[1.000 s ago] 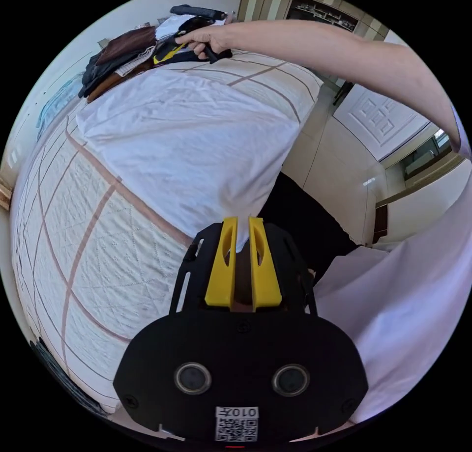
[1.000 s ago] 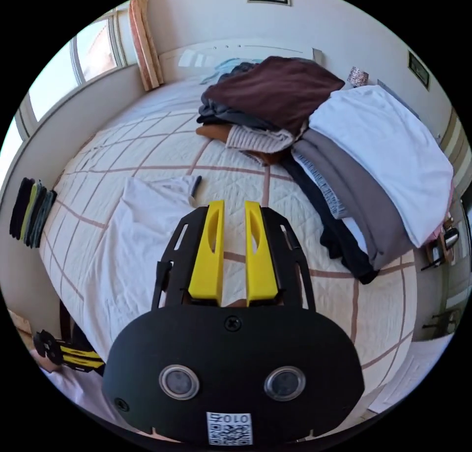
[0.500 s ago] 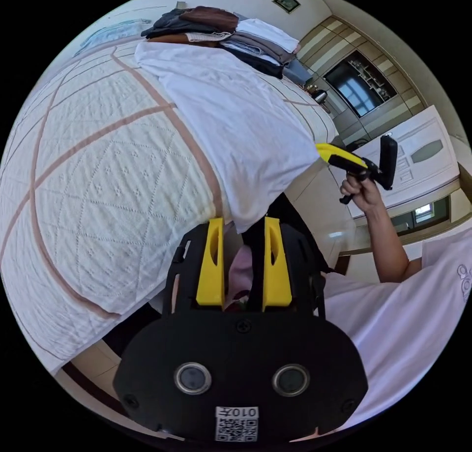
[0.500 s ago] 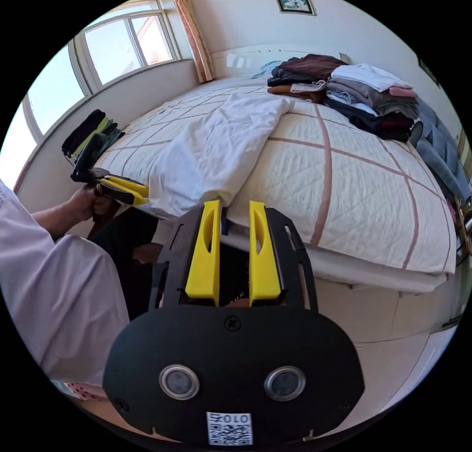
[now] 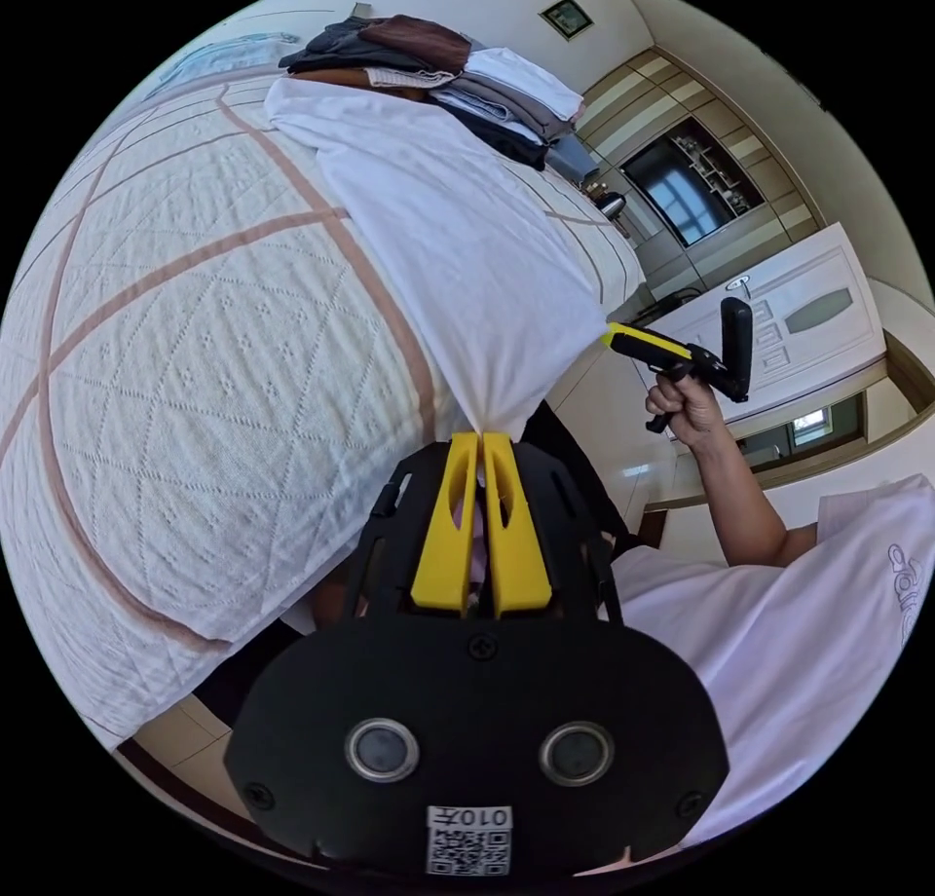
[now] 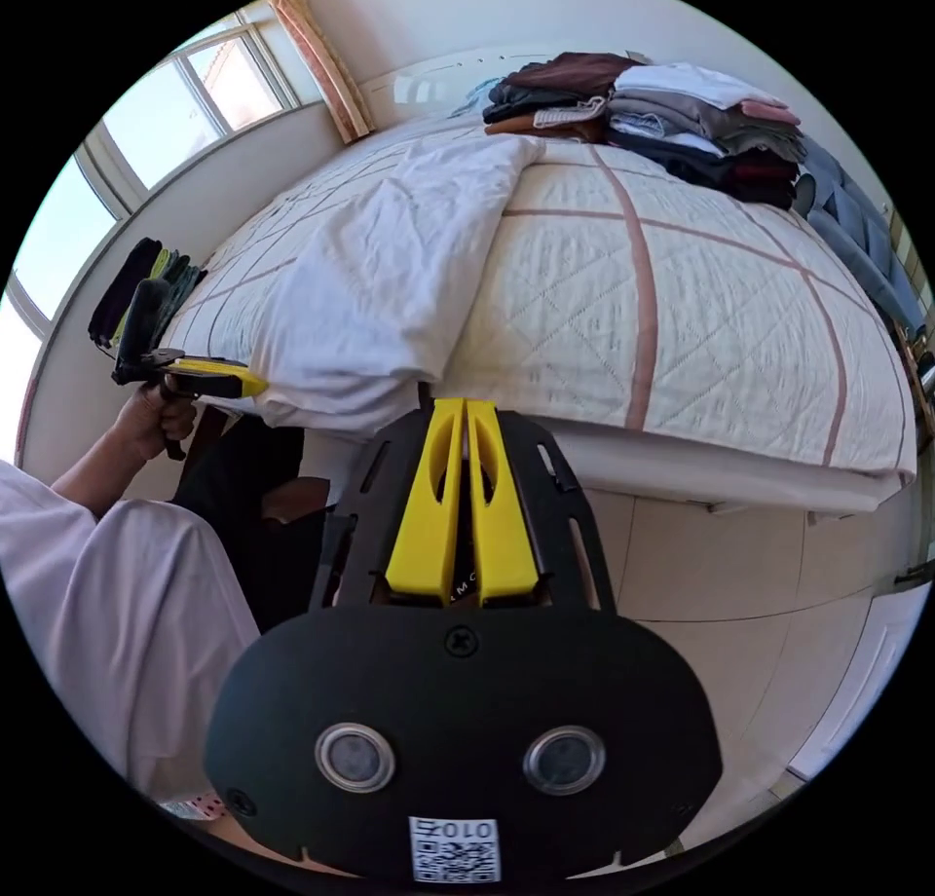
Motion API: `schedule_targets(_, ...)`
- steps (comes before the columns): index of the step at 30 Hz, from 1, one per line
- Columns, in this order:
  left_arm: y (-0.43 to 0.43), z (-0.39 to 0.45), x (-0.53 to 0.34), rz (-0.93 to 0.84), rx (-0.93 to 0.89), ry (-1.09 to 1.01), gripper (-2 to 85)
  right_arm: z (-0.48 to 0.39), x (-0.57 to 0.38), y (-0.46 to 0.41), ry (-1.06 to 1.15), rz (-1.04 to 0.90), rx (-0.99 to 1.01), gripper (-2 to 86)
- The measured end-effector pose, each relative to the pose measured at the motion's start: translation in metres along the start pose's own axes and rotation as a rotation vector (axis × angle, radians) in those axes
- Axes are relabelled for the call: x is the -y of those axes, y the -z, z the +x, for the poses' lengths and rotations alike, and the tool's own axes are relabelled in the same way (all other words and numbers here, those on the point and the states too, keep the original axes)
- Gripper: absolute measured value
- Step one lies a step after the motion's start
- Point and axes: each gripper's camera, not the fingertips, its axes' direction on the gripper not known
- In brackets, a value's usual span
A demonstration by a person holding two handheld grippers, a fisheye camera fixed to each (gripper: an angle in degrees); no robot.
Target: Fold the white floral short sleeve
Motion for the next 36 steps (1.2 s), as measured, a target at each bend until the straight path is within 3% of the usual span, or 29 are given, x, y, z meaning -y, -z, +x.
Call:
schedule_targets(3, 0.003, -0.001, -0.004, -0.016, -0.024, -0.017, 0.2, 0.003, 0.005, 0.013, 0.017, 0.051, -0.034, 2.7)
schedule_targets(6, 0.016, 0.012, -0.014, -0.053, 0.105, -0.071, 0.5, 0.003, 0.033, 0.041, 0.078, 0.189, -0.084, 2.6)
schedule_targets(10, 0.048, 0.035, -0.039, 0.003, 0.172, -0.135, 0.6, 0.024, 0.129, 0.062, 0.121, 0.335, -0.072, 4.6)
schedule_targets(17, 0.096, 0.040, -0.097, 0.120, 0.252, -0.047, 0.0, 0.079, 0.351, 0.003, 0.175, 0.134, 0.111, 7.0)
schedule_targets(20, 0.112, 0.036, -0.126, 0.157, 0.273, 0.046, -0.1, 0.089, 0.408, -0.030, 0.224, -0.014, 0.082, 6.2)
schedule_targets(23, 0.122, 0.036, -0.149, 0.167, 0.286, 0.122, -0.2, 0.082, 0.437, -0.054, 0.346, -0.201, 0.242, 3.3)
schedule_targets(25, 0.127, 0.038, -0.160, 0.175, 0.296, 0.153, -0.2, 0.074, 0.446, -0.051, 0.379, -0.148, 0.076, 2.4)
schedule_targets(30, 0.122, 0.043, -0.154, 0.165, 0.264, 0.135, -0.2, 0.075, 0.468, -0.049, 0.322, -0.056, 0.051, 2.0)
schedule_targets(33, 0.115, 0.050, -0.141, 0.144, 0.253, 0.087, -0.2, 0.068, 0.473, -0.080, 0.357, -0.267, 0.059, 2.9)
schedule_targets(36, 0.113, 0.056, -0.140, 0.145, 0.245, 0.075, -0.2, 0.071, 0.484, -0.046, 0.263, -0.029, 0.095, 4.1)
